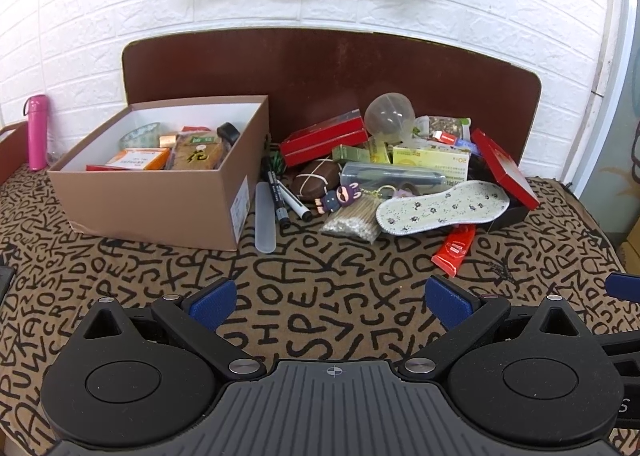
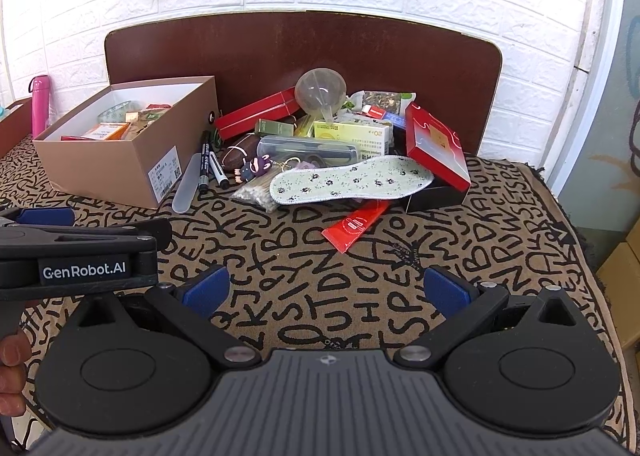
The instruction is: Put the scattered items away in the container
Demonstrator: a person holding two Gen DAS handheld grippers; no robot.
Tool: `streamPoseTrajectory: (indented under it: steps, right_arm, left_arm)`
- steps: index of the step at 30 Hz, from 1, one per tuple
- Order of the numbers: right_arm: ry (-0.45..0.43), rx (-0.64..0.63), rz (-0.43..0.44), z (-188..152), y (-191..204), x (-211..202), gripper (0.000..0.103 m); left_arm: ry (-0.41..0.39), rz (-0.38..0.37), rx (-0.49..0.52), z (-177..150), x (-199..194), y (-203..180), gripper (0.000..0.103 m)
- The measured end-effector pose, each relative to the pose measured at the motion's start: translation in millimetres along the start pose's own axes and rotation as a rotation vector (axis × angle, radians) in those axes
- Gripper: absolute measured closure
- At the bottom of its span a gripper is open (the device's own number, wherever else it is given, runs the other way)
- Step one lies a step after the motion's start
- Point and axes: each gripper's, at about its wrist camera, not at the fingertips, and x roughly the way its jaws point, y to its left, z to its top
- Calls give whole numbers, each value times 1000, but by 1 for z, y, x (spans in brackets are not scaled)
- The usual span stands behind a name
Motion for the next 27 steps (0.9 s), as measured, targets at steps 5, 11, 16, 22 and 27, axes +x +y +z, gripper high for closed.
streamPoseTrajectory:
  steps: [5, 11, 16, 22, 27]
  right_arm:
    - [11, -2, 2, 2, 2, 5, 0]
    - [26, -3, 7, 5, 1, 14, 0]
    - [44, -6, 12, 7, 2, 24, 0]
    - [63, -2, 17, 13, 0, 39, 0]
    - [90, -1, 22, 18, 0, 57, 0]
  left_arm:
    - [10, 1, -5, 2, 5, 1, 0]
    - [24, 2, -8, 4, 14, 3, 0]
    - [41, 7, -7, 7, 24, 4, 0]
    - [60, 5, -5, 13, 40, 6, 0]
    - [89, 12, -8, 17, 58, 8, 0]
